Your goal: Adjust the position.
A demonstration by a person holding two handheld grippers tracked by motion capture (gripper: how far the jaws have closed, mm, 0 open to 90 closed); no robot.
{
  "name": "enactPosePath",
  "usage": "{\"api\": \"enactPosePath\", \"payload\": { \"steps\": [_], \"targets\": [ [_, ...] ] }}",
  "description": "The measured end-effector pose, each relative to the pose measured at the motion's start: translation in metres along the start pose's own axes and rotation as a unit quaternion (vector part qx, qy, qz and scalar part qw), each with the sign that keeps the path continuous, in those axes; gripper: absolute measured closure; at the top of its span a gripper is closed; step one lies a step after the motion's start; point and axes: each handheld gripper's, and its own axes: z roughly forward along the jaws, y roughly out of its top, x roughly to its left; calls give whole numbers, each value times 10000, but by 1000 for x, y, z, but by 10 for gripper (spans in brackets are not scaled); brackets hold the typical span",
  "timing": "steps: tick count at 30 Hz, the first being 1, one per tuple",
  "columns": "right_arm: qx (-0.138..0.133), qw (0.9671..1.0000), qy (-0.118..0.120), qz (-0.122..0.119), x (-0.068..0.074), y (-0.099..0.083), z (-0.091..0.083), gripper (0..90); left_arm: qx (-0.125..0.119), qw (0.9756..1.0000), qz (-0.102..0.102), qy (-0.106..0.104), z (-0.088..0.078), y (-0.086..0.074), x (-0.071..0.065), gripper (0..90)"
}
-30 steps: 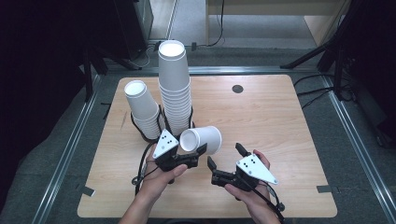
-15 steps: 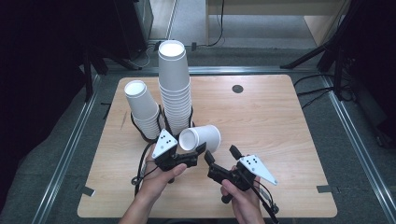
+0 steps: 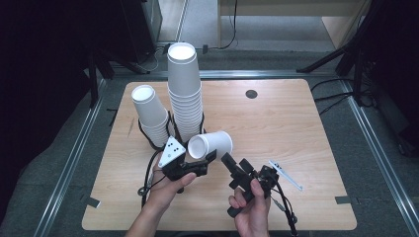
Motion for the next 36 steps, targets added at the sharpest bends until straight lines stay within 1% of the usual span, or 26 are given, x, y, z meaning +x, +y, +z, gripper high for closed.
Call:
{"api": "enactPosePath", "payload": {
  "steps": [2, 4, 5, 6, 8, 9, 12, 15, 16, 17, 18, 19, 20, 21, 22, 23, 25, 26, 27, 28, 30, 31, 33, 34, 35, 36],
  "targets": [
    [44, 9990, 0, 439, -4, 2, 1, 0, -4, 10000, 1, -7, 1, -1, 0, 228],
    [61, 9972, 10, 740, -7, 2, 2, 0, -7, 10000, 5, -13, 1, -1, -1, 227],
    [61, 9972, 10, 740, -7, 2, 2, 0, -7, 10000, 5, -13, 1, -1, -1, 227],
    [162, 9927, 73, 1191, -11, 2, 4, 0, -14, 10000, 17, -22, 1, -1, -1, 228],
    [258, 9889, 149, 1454, -12, 2, 6, 0, -20, 10000, 27, -21, 1, -1, -1, 227],
    [301, 9857, 197, 1645, -12, 1, 8, 0, -33, 10000, 20, -26, 1, -2, -1, 227],
    [351, 9788, 274, 1999, -11, 0, 11, 0, -39, 10000, 37, -40, 3, -3, -2, 227],
    [508, 9642, 349, 2578, -13, -1, 16, 0, -38, 10000, 56, -44, 3, -5, -3, 227],
    [508, 9642, 349, 2578, -13, -1, 16, 0, -38, 10000, 56, -44, 3, -5, -3, 227],
    [574, 9546, 322, 2904, -15, -4, 20, 0, -49, 9999, 77, -43, 4, -5, -4, 227],
    [574, 9546, 322, 2904, -15, -4, 20, 0, -49, 9999, 77, -43, 4, -5, -4, 227],
    [609, 9464, 347, 3153, -18, -7, 22, 0, -57, 9999, 102, -48, 4, -5, -4, 227],
    [602, 9421, 370, 3279, -18, -8, 24, 0, -66, 9999, 116, -53, 4, -5, -4, 227],
    [621, 9362, 420, 3433, -20, -9, 25, 0, -60, 9999, 132, -64, 4, -6, -5, 227],
    [643, 9325, 454, 3525, -20, -10, 26, 0, -71, 9998, 136, -87, 5, -6, -6, 227],
    [645, 9255, 519, 3696, -22, -10, 27, 0, -61, 9998, 172, -84, 5, -7, -6, 227],
    [638, 9161, 557, 3919, -24, -10, 29, 4, -53, 9997, 209, -88, 6, -7, -8, 227],
    [638, 9161, 557, 3919, -24, -10, 29, 4, -53, 9997, 209, -88, 6, -7, -8, 227],
    [646, 9132, 565, 3984, -25, -9, 29, 5, -54, 9997, 215, -99, 6, -8, -9, 227],
    [618, 9077, 572, 4111, -26, -8, 31, 8, -58, 9996, 243, -100, 7, -8, -10, 227],
    [619, 9060, 568, 4150, -27, -8, 33, 10, -77, 9996, 249, -89, 6, -8, -9, 227],
    [637, 9035, 564, 4201, -28, -9, 34, 11, -86, 9996, 247, -91, 6, -8, -9, 227],
    [661, 9007, 552, 4258, -30, -10, 37, 15, -103, 9996, 251, -92, 6, -8, -9, 227],
    [661, 9007, 552, 4258, -30, -10, 37, 15, -103, 9996, 251, -92, 6, -8, -9, 227],
    [674, 8969, 555, 4335, -32, -14, 41, 17, -107, 9995, 278, -117, 6, -8, -9, 227],
    [676, 8959, 559, 4354, -32, -14, 42, 17, -105, 9994, 288, -130, 5, -8, -9, 227]
  ]
}}
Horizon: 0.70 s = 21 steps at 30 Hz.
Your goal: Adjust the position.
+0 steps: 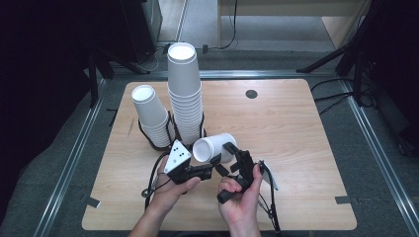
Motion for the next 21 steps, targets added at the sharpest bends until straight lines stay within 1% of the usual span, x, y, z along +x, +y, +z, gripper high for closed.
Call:
{"api": "enactPosePath", "payload": {
  "steps": [2, 3, 6, 10, 16, 17, 21],
  "targets": [
    [37, 10000, 27, 37, -2, 0, 3, 16, 13, 10000, 41, 28, 0, 0, 0, 226],
    [50, 9999, 63, 94, -3, 1, 4, 19, 14, 10000, 31, 19, 0, -1, 0, 227],
    [33, 9998, 116, 157, -3, 2, 6, 24, -15, 10000, 46, 23, 0, -1, -1, 227],
    [-23, 9997, 160, 167, -2, 3, 9, 28, -23, 10000, 79, 23, 0, -1, -1, 227],
    [61, 9997, 153, 189, -2, 3, 16, 29, -12, 10000, 89, -25, -1, -2, -2, 227],
    [68, 9997, 189, 151, -1, 4, 18, 29, -15, 10000, 75, -44, -1, -2, -2, 227],
    [85, 9995, 242, 175, -3, 5, 22, 36, 4, 10000, 78, -29, -1, -2, -1, 227]
  ]
}}
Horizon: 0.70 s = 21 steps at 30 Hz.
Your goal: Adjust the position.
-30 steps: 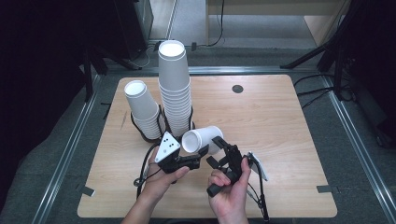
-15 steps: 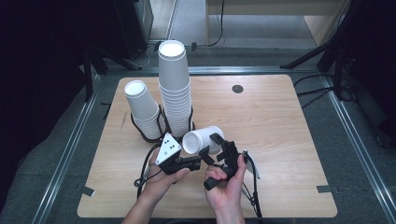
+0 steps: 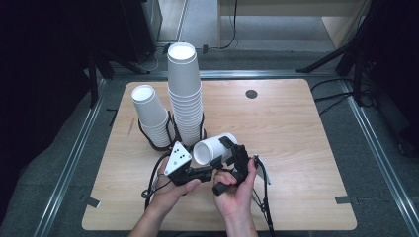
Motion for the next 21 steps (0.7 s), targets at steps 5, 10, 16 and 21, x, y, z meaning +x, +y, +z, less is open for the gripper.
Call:
{"api": "enactPosePath", "payload": {
  "steps": [5, 10, 16, 21],
  "targets": [
    [116, 9998, 149, 97, -3, 1, 4, 67, 6, 10000, -15, 39, -1, 0, 1, 227],
    [79, 9996, 231, 104, -2, -1, 3, 117, 0, 10000, -2, 50, 1, -1, 1, 222],
    [75, 9991, 379, 158, -3, -1, 1, 136, -25, 9999, 91, 78, 1, 0, -1, 213],
    [-23, 9975, 541, 455, -8, -2, 1, 142, -41, 9998, 169, 88, 2, -1, -1, 210]
  ]
}}
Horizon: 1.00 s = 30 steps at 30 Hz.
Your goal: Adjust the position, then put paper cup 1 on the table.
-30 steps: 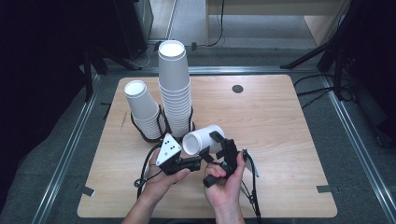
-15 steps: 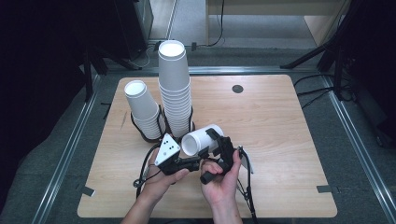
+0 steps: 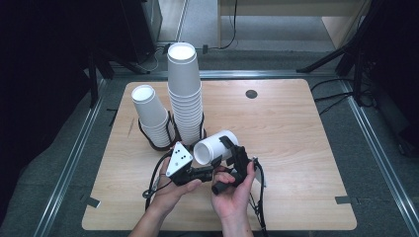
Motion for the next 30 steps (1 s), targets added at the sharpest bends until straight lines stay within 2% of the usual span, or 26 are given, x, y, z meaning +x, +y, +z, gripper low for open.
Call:
{"api": "enactPosePath", "payload": {
  "steps": [2, 7, 10, 11, 14, 24, 25, 30],
  "targets": [
    [-20, 10000, 26, 52, -1, 0, 0, 144, -14, 10000, 12, -2, 0, 0, 1, 209],
    [-48, 9999, 65, 74, 0, 0, -1, 146, -54, 9999, -110, -25, -1, 0, 1, 205],
    [-81, 9999, 69, 19, 1, 0, -1, 146, -40, 9999, -143, -11, -2, 1, 2, 161],
    [-130, 9999, 94, -5, 1, 2, -2, 146, -30, 9998, -211, -25, -3, 2, 4, 137],
    [-182, 9997, 124, -53, 3, 3, -3, 147, -46, 9995, -288, -75, -4, 3, 6, 132],
    [-400, 9985, 123, -350, 6, 8, -4, 149, -119, 9995, -289, -55, -8, 7, 5, 129],
    [-458, 9976, 120, -496, 9, 8, -3, 149, -108, 9995, -279, -45, -8, 7, 5, 128],
    [-515, 9961, 181, -694, 14, 9, -3, 149, -111, 9994, -314, -32, -9, 7, 7, 123]
  ]
}}
